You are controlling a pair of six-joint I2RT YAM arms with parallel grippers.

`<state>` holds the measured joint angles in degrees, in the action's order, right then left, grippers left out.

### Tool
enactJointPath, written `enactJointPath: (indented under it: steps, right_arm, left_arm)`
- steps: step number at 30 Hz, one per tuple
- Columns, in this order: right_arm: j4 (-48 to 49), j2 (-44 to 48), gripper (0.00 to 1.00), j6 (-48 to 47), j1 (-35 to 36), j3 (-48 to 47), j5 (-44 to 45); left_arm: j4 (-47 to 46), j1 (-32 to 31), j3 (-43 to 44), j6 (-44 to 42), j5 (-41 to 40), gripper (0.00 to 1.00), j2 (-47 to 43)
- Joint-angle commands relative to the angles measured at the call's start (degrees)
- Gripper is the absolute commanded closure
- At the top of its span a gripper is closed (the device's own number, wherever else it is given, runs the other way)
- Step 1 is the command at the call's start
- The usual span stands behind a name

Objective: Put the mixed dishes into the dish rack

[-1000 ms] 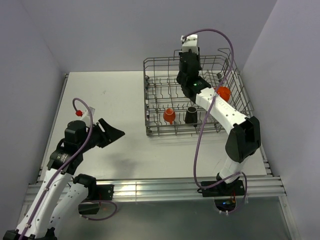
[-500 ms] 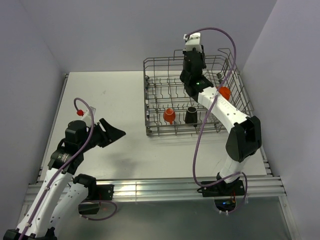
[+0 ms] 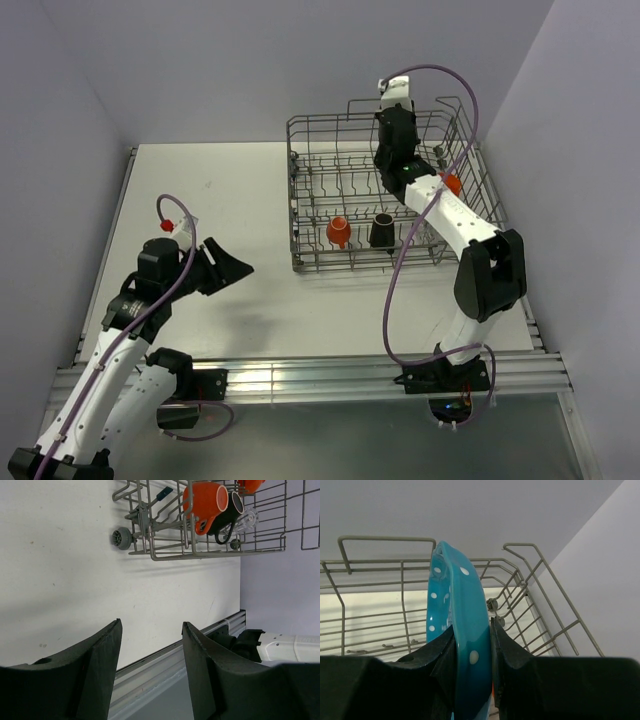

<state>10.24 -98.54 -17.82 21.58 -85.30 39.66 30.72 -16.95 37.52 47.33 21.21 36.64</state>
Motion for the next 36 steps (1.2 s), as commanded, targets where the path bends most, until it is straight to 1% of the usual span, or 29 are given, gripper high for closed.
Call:
enactJointPath:
  steps: [1, 6, 21, 26, 29, 36]
  right_arm:
    - [8.0, 2.2, 1.00, 0.9, -0.2, -0.7, -2.3]
    - [8.0, 0.5, 1.00, 0.2, -0.5, -0.3, -2.7]
    - [9.7, -1.5, 1.00, -0.1, -0.8, 3.2, -2.0]
    - [10.0, -1.3, 1.00, 0.5, -1.1, 4.3, -3.2]
    - [8.9, -1.1, 1.00, 1.6, -1.1, 4.7, -6.0]
    - [8.1, -1.5, 1.00, 1.9, 0.0, 5.0, -5.3]
  left_arm:
    - [-2.2, 0.0, -0.3, -1.4, 1.1, 0.43, -0.3]
    - [-3.6, 0.0, -1.7, -0.3, 1.8, 0.43, -0.3]
    - [-3.2, 0.0, -1.5, -0.7, 1.8, 0.43, 0.1]
    - [-3.0, 0.0, -1.8, -0.7, 1.9, 0.43, -0.1]
    - [-3.0, 0.0, -2.0, -0.6, 1.6, 0.43, -0.3]
    - [-3.0, 0.0, -2.4, -0.3, 1.8, 0.43, -0.7]
